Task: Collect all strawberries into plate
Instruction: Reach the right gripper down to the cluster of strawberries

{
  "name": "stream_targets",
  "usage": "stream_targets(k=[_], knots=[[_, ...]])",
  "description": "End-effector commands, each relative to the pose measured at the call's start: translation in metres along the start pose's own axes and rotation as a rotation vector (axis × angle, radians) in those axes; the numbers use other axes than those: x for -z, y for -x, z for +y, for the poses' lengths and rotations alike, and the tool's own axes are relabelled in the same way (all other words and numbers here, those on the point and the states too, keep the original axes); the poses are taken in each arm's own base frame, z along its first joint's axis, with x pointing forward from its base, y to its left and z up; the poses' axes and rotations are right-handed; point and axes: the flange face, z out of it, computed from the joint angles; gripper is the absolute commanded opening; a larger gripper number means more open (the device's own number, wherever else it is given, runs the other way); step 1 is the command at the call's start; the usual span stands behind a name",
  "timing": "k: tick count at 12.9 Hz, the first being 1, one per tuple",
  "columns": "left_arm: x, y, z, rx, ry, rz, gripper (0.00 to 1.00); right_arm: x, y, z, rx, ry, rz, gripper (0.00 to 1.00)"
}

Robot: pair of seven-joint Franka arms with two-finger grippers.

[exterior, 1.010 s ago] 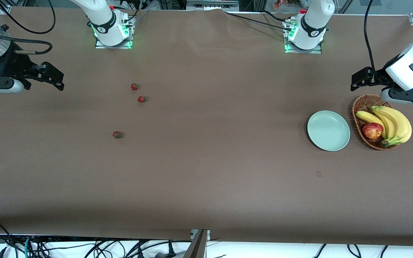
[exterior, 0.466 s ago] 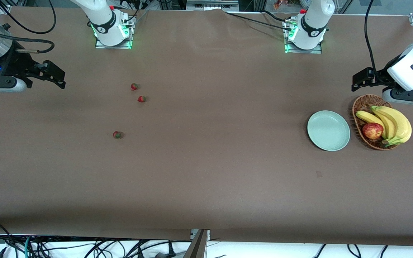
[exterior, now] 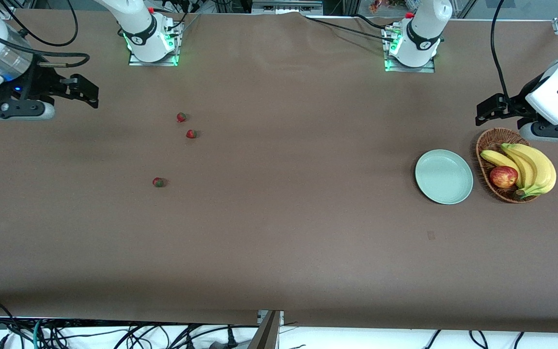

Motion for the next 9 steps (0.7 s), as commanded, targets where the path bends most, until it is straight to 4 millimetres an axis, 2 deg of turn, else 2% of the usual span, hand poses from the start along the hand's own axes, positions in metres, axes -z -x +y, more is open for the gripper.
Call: stream_targets(k=[1,6,7,9], knots=[[0.004,0.002,0.001,0.01,0.02,0.014,1.0,-0.043,-0.003,-0.008,0.051,-0.051,-0.049,1.0],[0.003,0.0,0.001,0.01,0.02,0.017,1.0,-0.175,0.009,-0.021,0.056,-0.065,-0.165,1.0],[0.002,-0.001,0.001,0.01,0.022,0.016,1.0,-0.204,0.017,-0.031,0.046,-0.095,-0.167,1.0],[0.001,-0.001,0.001,0.01,0.022,0.014,1.0,-0.261,0.036,-0.039,-0.017,-0.159,-0.155,1.0]])
